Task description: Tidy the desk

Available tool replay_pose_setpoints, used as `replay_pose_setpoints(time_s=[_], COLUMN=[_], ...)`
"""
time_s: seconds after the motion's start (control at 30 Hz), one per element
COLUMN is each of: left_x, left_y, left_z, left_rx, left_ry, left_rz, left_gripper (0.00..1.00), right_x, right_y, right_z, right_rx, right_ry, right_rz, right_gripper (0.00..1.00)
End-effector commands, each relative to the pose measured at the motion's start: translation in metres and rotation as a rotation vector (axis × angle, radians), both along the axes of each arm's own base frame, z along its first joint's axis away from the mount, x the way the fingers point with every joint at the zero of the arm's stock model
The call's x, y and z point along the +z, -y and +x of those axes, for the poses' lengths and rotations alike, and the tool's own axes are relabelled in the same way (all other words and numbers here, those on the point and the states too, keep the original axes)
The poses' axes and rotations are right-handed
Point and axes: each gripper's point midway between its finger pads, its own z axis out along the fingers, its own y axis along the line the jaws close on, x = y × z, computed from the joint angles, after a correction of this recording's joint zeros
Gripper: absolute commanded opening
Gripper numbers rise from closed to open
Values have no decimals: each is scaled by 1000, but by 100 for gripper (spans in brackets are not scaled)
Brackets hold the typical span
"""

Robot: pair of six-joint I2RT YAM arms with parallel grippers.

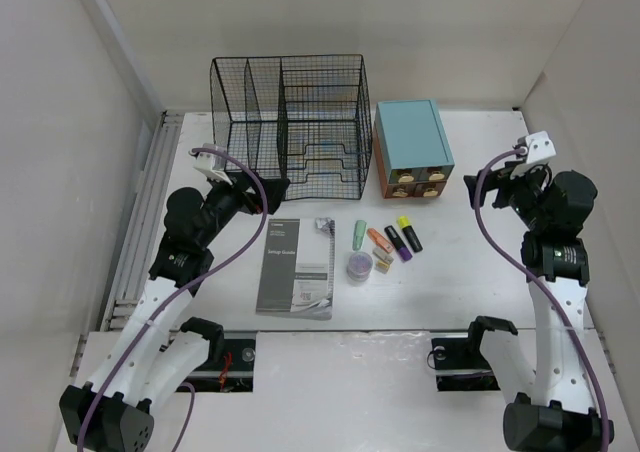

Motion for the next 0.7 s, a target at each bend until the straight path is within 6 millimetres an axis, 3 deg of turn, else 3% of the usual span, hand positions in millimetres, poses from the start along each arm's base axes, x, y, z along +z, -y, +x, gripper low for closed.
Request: replay_pose_setpoints(time_s=[0.0,0.23,0.27,0.3,0.33,0.37,0.4,0.43,0.47,0.5,0.53,0.63,0.67], left_x=[34,34,34,34,34,29,31,29,21,17,12,0,-4], left_y=[-2,-2,-2,-2,-2,1,3,5,8,10,11,14,14], left_z=[-6,-6,-6,-6,-6,-7,-9,-11,-15,-17,-19,-35,-39], left_rx=[2,2,2,2,2,-16,-31,-41,-67,-82,-91,-122,-121], left_ry=[103,103,103,103,103,94,96,74,36,19,-14,-118,-142], left_rz=[-20,-20,-20,-20,-20,-16,-28,-41,-40,-35,-41,-79,-92], left_gripper=[100,100,100,100,98,91,24,0,0,0,0,65,75], right_x=[23,12,11,6,1,0,-9,-9,-13,-15,-20,-30,-30], right_y=[-4,-20,-22,-24,-25,-33,-39,-46,-54,-73,-82,-109,-114], right_z=[-4,-10,-11,-12,-11,-12,-16,-19,-19,-32,-41,-61,-64], right_rx=[38,171,186,199,209,258,304,355,408,547,623,830,855], right_ry=[84,82,79,70,51,36,0,-3,-30,-36,-62,-88,-90], right_rz=[-47,-131,-138,-133,-125,-109,-97,-89,-63,-25,8,99,99], right_gripper=[100,100,92,66,1,0,0,28,71,100,100,100,100])
